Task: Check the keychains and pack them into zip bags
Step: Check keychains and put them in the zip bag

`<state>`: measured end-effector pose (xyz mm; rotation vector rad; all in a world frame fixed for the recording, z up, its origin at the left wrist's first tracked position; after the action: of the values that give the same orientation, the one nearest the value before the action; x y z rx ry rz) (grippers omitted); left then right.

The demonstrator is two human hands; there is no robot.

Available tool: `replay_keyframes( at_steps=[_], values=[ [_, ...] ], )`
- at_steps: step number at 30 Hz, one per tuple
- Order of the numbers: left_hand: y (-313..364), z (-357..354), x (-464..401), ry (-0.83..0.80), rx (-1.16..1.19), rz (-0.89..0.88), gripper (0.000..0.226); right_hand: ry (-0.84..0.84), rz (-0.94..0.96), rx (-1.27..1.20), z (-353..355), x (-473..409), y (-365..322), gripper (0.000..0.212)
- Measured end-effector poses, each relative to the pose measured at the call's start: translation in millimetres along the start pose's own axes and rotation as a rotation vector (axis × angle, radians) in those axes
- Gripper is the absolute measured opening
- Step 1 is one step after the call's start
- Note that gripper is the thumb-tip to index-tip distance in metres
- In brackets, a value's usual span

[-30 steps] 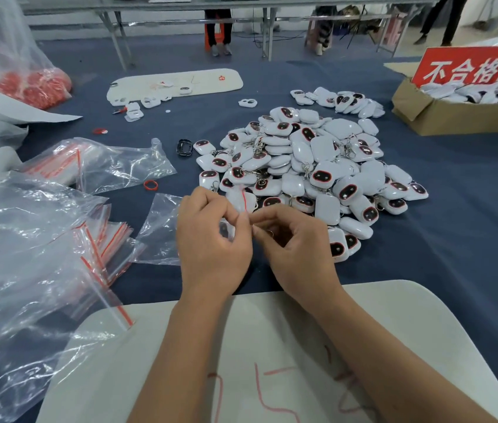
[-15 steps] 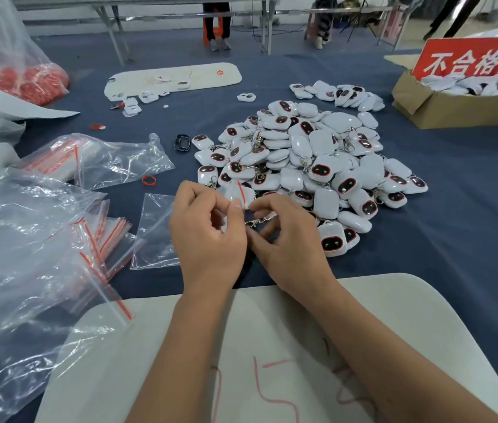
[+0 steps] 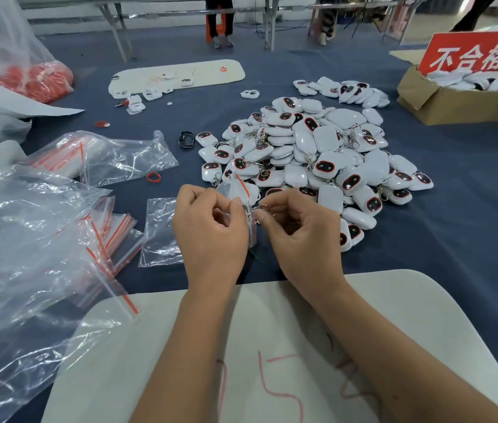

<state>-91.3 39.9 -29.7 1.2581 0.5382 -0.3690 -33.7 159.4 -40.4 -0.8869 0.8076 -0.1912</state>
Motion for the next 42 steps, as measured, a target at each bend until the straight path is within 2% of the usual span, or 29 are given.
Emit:
replay_keyframes(
  at_steps=[5,11,13,16,17,18,20,22,23,26,28,31,34,38,40,42],
  values=[
    [3,0,1,-0.054,0.075,-0.057,0.029,-0.153,0.117,0.016,1,0,-1,0.022],
    [9,3,3,-0.084,0.130,-0.135,0.026,-0.380,0.224,0.035,-7,-1,-4,0.025],
    [10,3,4,-0.053,0.114,-0.111,0.027,-0.305,0.229,0.085,-6,0,-4,0.022],
    [9,3,2,0.027,0.069,-0.055,0.025,-0.015,0.147,0.250,-1,-1,1,0.011],
    [8,3,2,0.043,0.059,-0.040,0.025,0.036,0.122,0.353,1,-2,2,0.014],
    [8,2,2,0.044,0.055,-0.027,0.025,0.013,0.095,0.469,0,-3,3,0.021],
    [7,-1,3,0.014,0.043,0.001,0.025,-0.198,0.058,0.693,-4,-4,3,0.041],
    [6,-4,5,-0.007,0.004,0.047,0.025,-0.354,0.068,0.829,-10,-2,3,0.046],
    [5,-4,5,-0.002,-0.018,0.079,0.024,-0.371,0.077,0.829,-10,-1,2,0.045],
    [2,-3,4,0.044,-0.049,0.144,0.025,-0.281,0.014,0.687,-5,-2,2,0.041],
    [2,-2,3,0.036,-0.009,0.123,0.026,-0.254,-0.022,0.634,-2,-3,3,0.040],
    [5,-5,4,-0.081,0.054,0.072,0.020,-0.248,-0.024,0.563,-2,-3,1,0.049],
    [1,-10,4,-0.221,0.017,0.077,0.014,-0.168,-0.023,0.375,-1,-3,1,0.046],
    [-7,-10,3,-0.260,-0.074,0.119,0.012,-0.004,-0.022,0.112,4,-5,5,0.039],
    [-6,-7,2,-0.232,-0.117,0.124,0.014,-0.014,-0.023,-0.035,5,-5,6,0.043],
    [-4,-4,1,-0.202,-0.031,0.153,0.018,-0.098,-0.077,-0.185,4,-4,9,0.053]
  ],
)
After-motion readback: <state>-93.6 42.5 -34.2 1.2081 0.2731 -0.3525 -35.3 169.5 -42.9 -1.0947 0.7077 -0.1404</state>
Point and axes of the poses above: each hand's wrist, its own x-axis away from the middle knuckle, its own z-axis out of the back of the hand, y = z × x, the point moved 1 cm from there along -x, towards the middle knuckle, and after that the axes turned 9 degrees about x, right-handed, at the moved point
